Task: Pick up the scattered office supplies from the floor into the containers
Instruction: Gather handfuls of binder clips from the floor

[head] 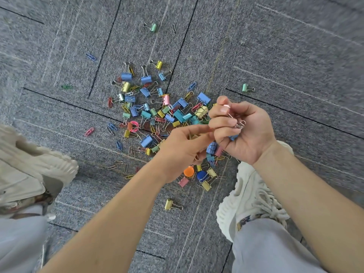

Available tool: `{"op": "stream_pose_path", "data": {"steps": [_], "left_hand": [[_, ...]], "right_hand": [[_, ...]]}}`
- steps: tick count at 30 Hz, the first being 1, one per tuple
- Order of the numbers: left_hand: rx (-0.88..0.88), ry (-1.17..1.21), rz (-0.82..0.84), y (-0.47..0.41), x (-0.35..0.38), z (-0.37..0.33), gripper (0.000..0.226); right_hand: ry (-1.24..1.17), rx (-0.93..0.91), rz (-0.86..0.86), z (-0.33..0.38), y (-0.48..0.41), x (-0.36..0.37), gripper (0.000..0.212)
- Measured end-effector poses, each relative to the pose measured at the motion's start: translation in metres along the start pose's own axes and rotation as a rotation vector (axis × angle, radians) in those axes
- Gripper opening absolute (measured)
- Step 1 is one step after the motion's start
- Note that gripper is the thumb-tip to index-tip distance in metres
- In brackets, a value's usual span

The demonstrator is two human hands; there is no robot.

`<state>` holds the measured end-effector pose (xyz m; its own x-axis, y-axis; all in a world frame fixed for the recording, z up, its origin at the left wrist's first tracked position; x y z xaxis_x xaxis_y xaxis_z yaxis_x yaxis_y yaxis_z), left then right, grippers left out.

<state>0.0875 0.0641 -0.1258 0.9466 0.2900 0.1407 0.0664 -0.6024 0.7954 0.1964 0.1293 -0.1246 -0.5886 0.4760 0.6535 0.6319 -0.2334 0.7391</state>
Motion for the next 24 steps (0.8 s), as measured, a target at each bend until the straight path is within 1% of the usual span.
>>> {"op": "stream_pose_path", "data": {"steps": [3, 5, 8, 12, 13, 15, 16, 17, 18, 20, 22, 24], "left_hand": [[0.091, -0.091, -0.093, -0.002, 0.000, -0.005, 0.007], [0.159, -0.203, -0.146, -0.002, -0.004, -0.008, 0.008], [0.186, -0.326, -0.138, -0.002, -0.006, -0.009, 0.008], [0.219, -0.376, -0.130, -0.003, -0.001, -0.009, 0.003], [0.237, -0.380, -0.133, -0.004, 0.000, -0.009, 0.004], [0.265, -0.384, -0.122, -0.006, 0.005, -0.009, 0.022], [0.272, -0.389, -0.102, -0.007, 0.008, -0.009, 0.027], [0.290, -0.403, -0.082, -0.007, 0.011, -0.009, 0.023], [0.310, -0.433, -0.066, -0.007, 0.013, -0.009, 0.015], [0.339, -0.475, -0.086, -0.008, 0.014, -0.009, 0.004], [0.361, -0.476, -0.124, -0.008, 0.012, -0.011, 0.007], [0.371, -0.470, -0.145, -0.009, 0.012, -0.013, 0.006]], "right_hand": [[-0.012, 0.010, 0.019, 0.006, 0.002, -0.003, 0.015], [-0.006, -0.006, 0.003, 0.010, 0.004, -0.005, 0.016], [-0.026, -0.029, -0.015, 0.016, 0.007, -0.006, 0.017], [-0.027, -0.039, -0.027, 0.020, 0.008, -0.005, 0.018], [-0.024, -0.037, -0.025, 0.020, 0.008, -0.005, 0.018], [-0.019, -0.030, -0.013, 0.019, 0.008, -0.006, 0.018], [-0.016, -0.025, -0.009, 0.019, 0.007, -0.007, 0.018], [-0.017, -0.020, -0.006, 0.019, 0.007, -0.007, 0.018], [-0.019, -0.014, -0.005, 0.019, 0.007, -0.007, 0.018], [-0.030, -0.004, 0.005, 0.020, 0.009, -0.008, 0.018], [-0.042, 0.001, 0.028, 0.022, 0.012, -0.008, 0.017], [-0.050, 0.011, 0.051, 0.023, 0.014, -0.007, 0.017]]}}
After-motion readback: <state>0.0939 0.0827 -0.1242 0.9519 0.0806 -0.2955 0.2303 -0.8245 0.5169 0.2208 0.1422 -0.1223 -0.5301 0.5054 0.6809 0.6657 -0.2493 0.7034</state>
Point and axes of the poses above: each hand's wrist, its own y-axis away from the middle knuckle, its own x-axis out of the palm, z = x × y, the point moved 4 cm from there along -y, towards the middle knuckle, and after that the axes turned 15 degrees about -z, right-handed, at the moved point
